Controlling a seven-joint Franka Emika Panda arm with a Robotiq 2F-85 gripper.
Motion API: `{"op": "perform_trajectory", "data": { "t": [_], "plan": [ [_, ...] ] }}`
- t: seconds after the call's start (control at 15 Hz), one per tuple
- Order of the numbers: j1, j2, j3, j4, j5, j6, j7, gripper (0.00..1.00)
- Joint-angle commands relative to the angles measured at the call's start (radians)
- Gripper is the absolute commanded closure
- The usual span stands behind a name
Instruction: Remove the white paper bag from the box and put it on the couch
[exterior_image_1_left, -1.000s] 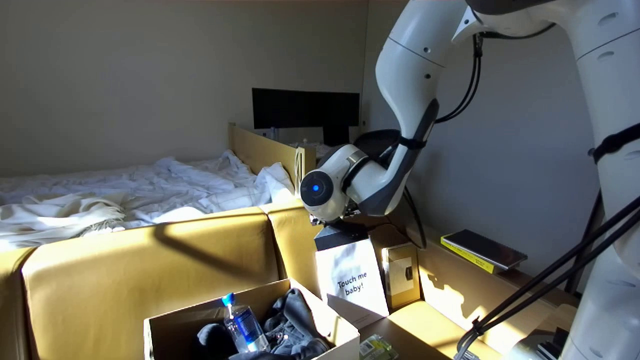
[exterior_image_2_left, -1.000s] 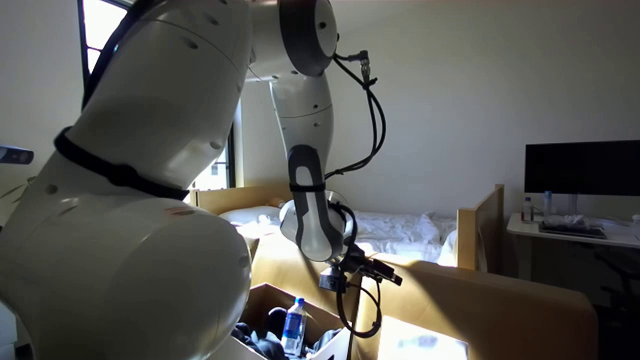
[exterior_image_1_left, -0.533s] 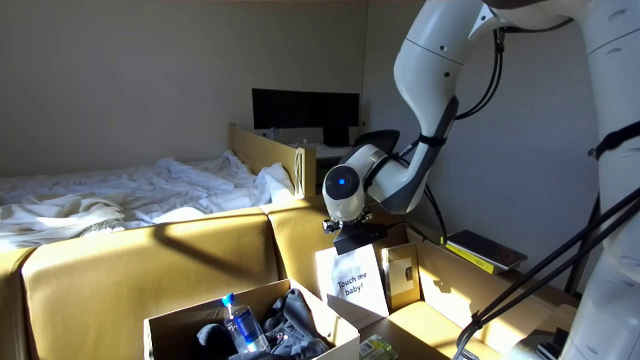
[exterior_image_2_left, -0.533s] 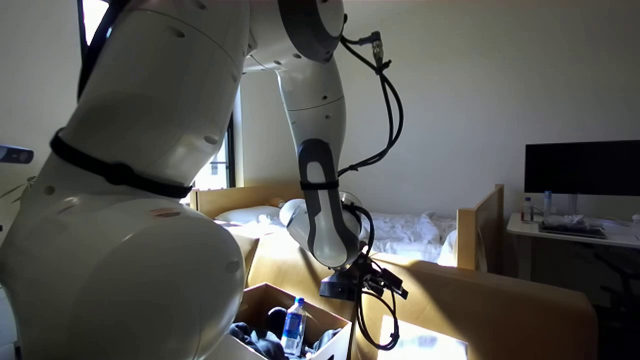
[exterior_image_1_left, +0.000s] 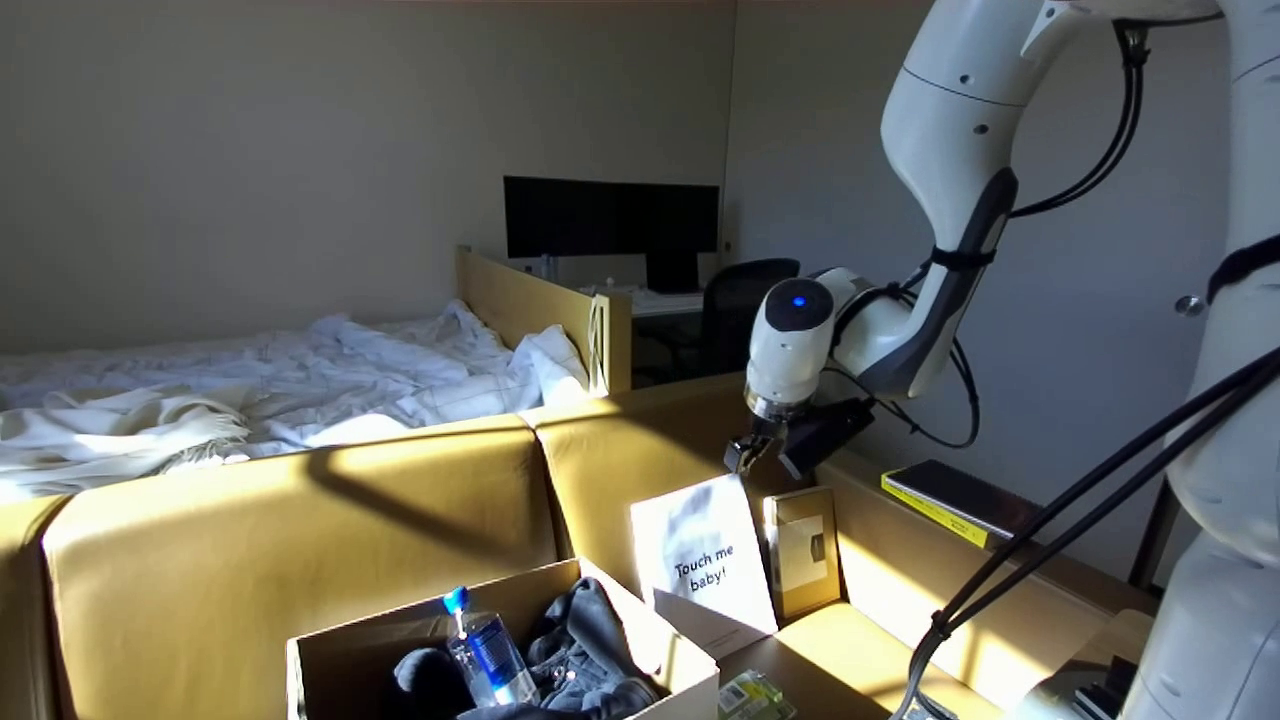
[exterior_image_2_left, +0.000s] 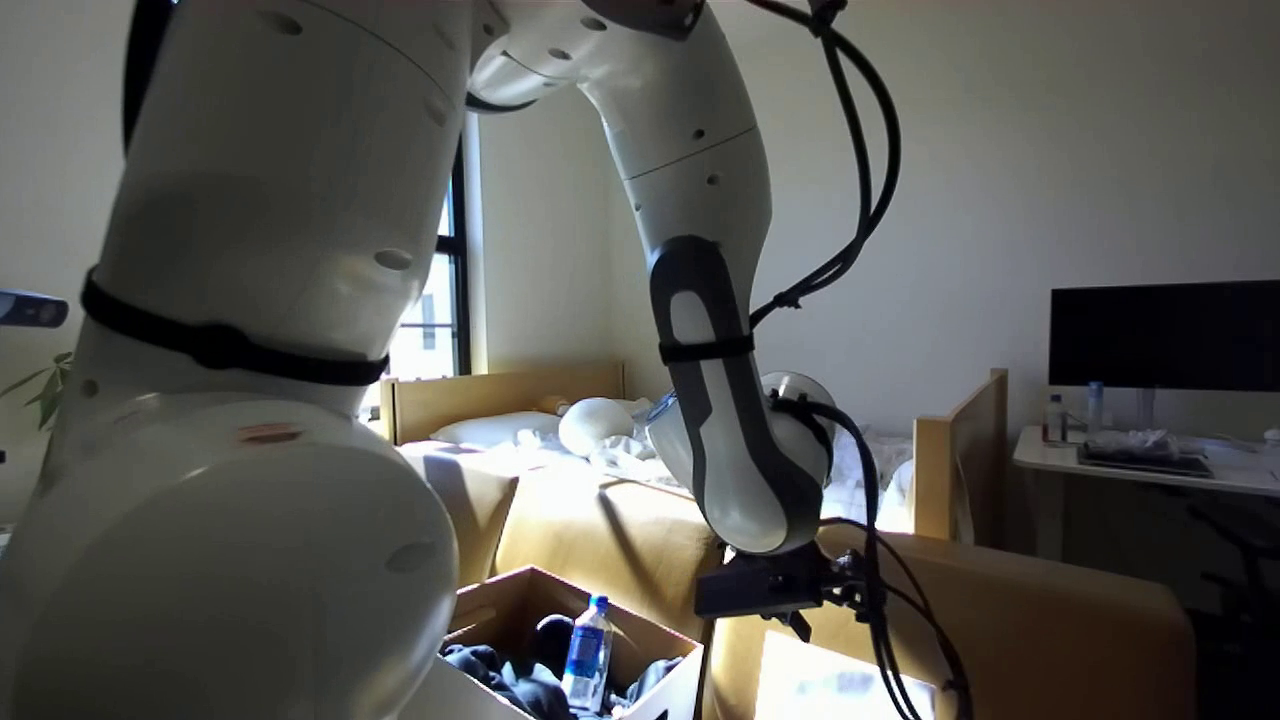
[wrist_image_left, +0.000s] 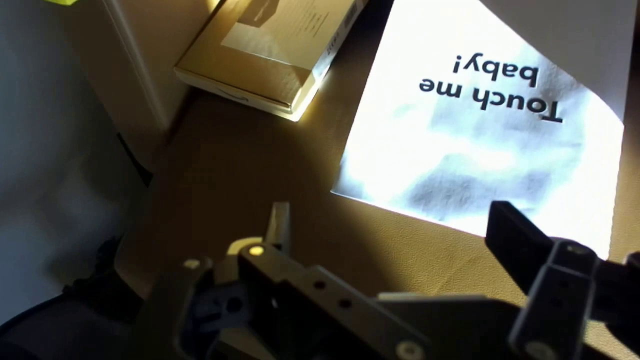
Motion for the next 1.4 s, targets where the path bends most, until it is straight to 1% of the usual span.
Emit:
{"op": "perform_trajectory", "data": {
  "t": [0.0, 0.07, 0.2, 0.27, 0.33, 0.4, 0.47, 0.6, 0.73, 0.8, 0.87, 0.93, 1.0, 1.07, 1.13, 1.2, 1.33],
  "plan": [
    [-0.02, -0.028, -0.021, -0.009, -0.011, 0.037, -0.052, 0.0],
    [-0.035, -0.05, -0.033, -0.015, -0.017, 0.058, -0.084, 0.0],
    [-0.041, -0.069, -0.036, -0.025, -0.02, 0.064, -0.101, 0.0],
    [-0.042, -0.006, -0.03, -0.019, 0.01, 0.166, -0.183, 0.0],
    [-0.035, -0.02, -0.016, -0.03, -0.034, 0.197, -0.138, 0.0],
    [-0.03, -0.044, -0.004, -0.059, -0.059, 0.243, -0.115, 0.0],
    [-0.035, -0.04, 0.007, -0.059, -0.094, 0.296, -0.094, 0.0],
    [-0.049, -0.05, 0.028, -0.069, -0.136, 0.414, -0.087, 0.0],
    [-0.086, -0.046, -0.005, -0.09, -0.159, 0.572, -0.139, 0.0],
    [-0.108, -0.05, -0.057, -0.133, -0.035, 0.66, -0.307, 0.0],
    [-0.127, -0.039, -0.077, -0.116, -0.17, 0.735, -0.164, 0.0],
    [-0.271, -0.043, 0.162, -0.211, -0.022, 0.624, -0.233, 0.0],
    [-0.322, -0.04, 0.145, -0.226, -0.038, 0.643, -0.205, 0.0],
    [-0.406, -0.06, 0.165, -0.251, -0.064, 0.632, -0.163, 0.0],
    [-0.455, -0.069, 0.173, -0.273, -0.073, 0.623, -0.145, 0.0],
    [-0.409, -0.098, 0.089, -0.297, -0.121, 0.616, -0.084, 0.0],
    [-0.427, -0.138, -0.005, -0.318, -0.191, 0.594, -0.033, 0.0]
  ]
}}
